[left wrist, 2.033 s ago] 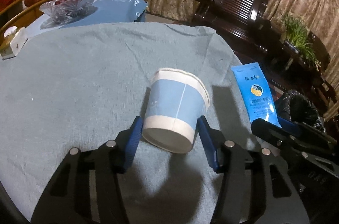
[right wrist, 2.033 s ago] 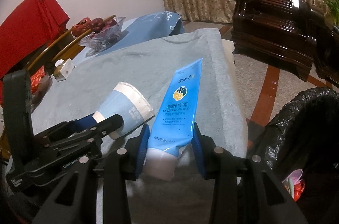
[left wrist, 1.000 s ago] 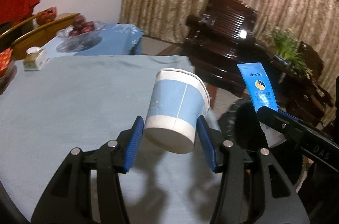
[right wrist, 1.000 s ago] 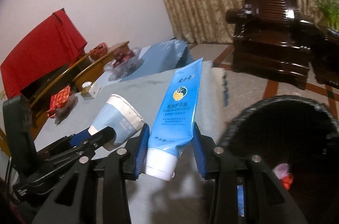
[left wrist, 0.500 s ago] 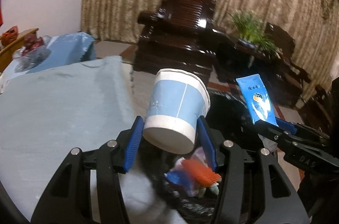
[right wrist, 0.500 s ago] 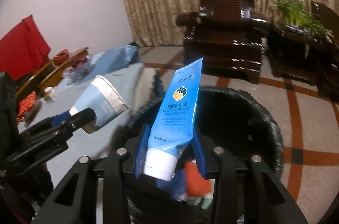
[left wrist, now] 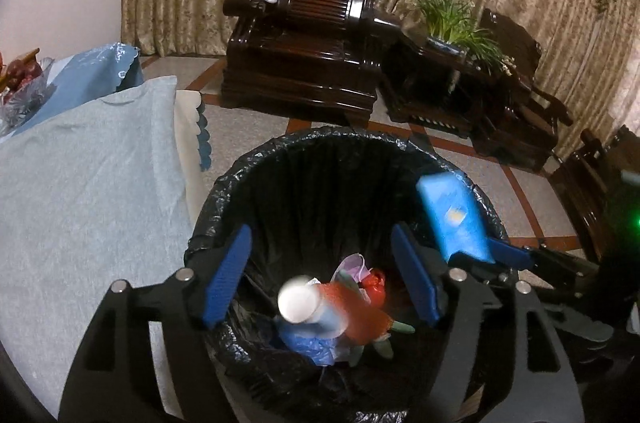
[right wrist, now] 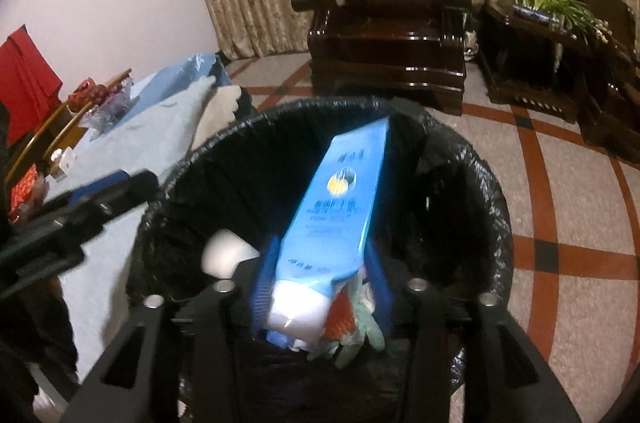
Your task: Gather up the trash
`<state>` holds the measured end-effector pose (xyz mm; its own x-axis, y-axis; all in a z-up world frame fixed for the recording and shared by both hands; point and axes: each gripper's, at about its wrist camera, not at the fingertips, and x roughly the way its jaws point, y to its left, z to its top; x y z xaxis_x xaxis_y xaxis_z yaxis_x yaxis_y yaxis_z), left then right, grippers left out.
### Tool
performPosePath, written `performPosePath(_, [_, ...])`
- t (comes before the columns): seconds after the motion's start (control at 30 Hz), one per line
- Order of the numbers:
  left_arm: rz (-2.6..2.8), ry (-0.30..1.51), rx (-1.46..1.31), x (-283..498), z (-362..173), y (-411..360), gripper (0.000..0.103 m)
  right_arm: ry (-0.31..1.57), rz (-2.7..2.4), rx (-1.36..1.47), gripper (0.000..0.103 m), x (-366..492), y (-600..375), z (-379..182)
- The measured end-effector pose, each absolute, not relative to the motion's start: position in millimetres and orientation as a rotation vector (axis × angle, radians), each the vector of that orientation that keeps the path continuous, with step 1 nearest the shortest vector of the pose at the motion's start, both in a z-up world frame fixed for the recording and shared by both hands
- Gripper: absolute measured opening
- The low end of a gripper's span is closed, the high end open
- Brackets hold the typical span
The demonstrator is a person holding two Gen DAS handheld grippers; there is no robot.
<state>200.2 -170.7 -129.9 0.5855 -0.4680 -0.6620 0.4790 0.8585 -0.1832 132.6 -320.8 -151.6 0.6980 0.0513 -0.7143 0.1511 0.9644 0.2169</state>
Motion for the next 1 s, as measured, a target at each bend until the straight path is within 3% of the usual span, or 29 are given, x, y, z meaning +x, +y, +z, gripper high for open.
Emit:
performPosePath(0.27, [-0.532,0.752,0.006,194.3,-117.3,-149.1,0.084,0.789,-0.056,0.252,0.088,128.3,-318.5,-145.7])
performPosePath(0.4, [-0.512,0.731,0.010,185.9,-104.2,-137.9,0.090,0.767,-0.044,0.247,0.096,121.7,-312.2,-133.9])
performPosePath(1.0, [-0.386,0.652,0.011,120.5,-42.9,-73.1,0.093,0.678,0.067,0.218,0.097,87.3,-267.5,-54.2])
